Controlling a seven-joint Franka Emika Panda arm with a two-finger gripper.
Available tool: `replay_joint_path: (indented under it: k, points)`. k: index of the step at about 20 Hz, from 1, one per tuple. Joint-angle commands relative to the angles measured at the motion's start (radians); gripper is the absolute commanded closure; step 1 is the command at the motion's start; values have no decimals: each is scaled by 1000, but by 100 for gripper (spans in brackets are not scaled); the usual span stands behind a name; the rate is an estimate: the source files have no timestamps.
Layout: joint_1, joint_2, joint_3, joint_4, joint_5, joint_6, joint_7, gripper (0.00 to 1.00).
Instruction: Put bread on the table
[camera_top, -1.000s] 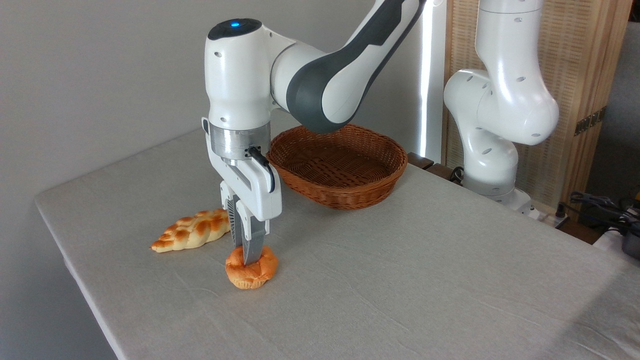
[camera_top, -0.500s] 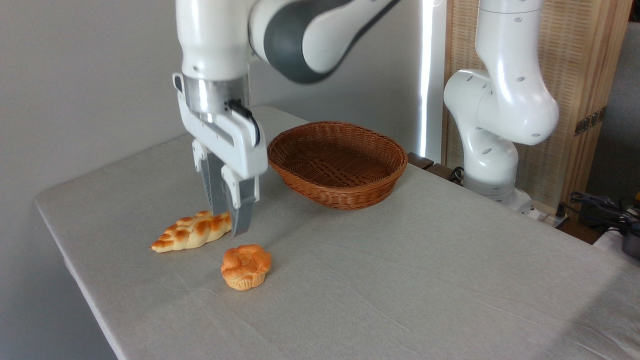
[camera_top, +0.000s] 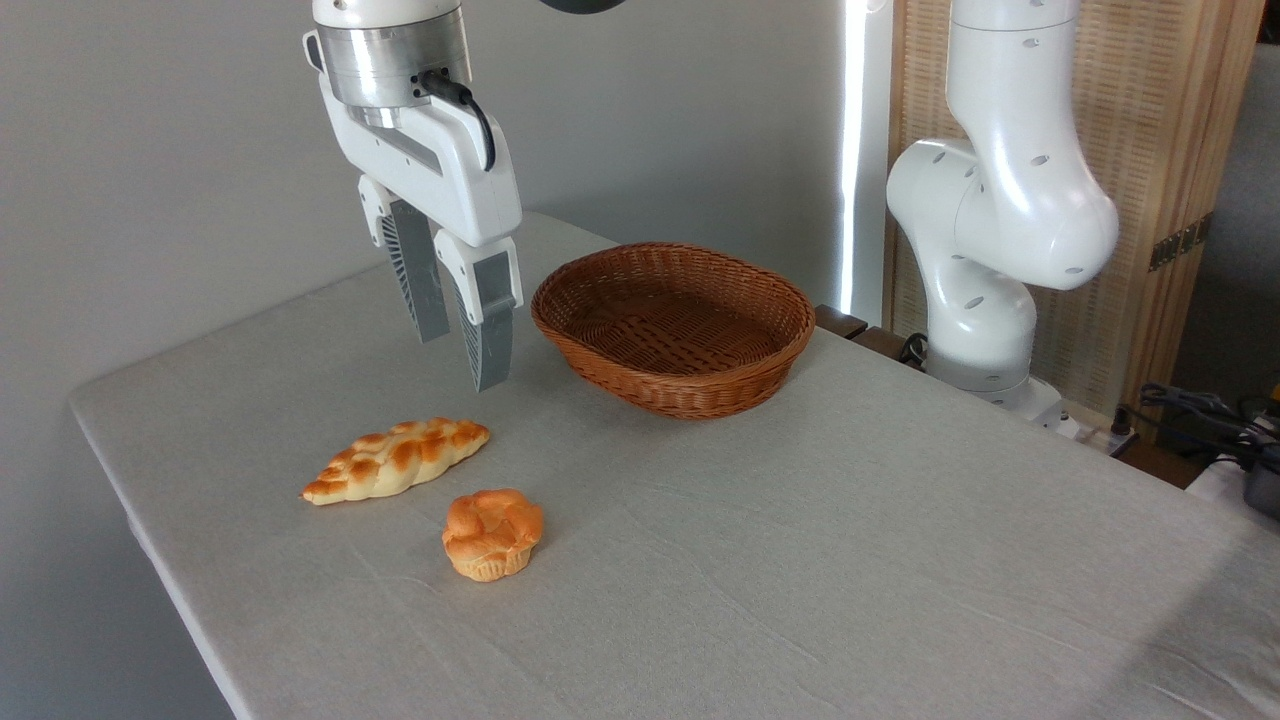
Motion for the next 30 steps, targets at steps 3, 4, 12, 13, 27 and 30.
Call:
replay_joint_path:
  k: [3, 4, 12, 13, 27, 30]
  points:
    - [117, 21, -130, 44, -6, -47, -12, 0]
    - [118, 20, -131, 42, -5, -48, -9, 0]
    - [111, 14, -119, 41, 35, -59, -14, 0]
    - [101, 12, -99, 41, 35, -59, -15, 0]
    - [25, 12, -6, 45, 57, -53, -14, 0]
    - [26, 14, -4, 47, 54, -51, -14, 0]
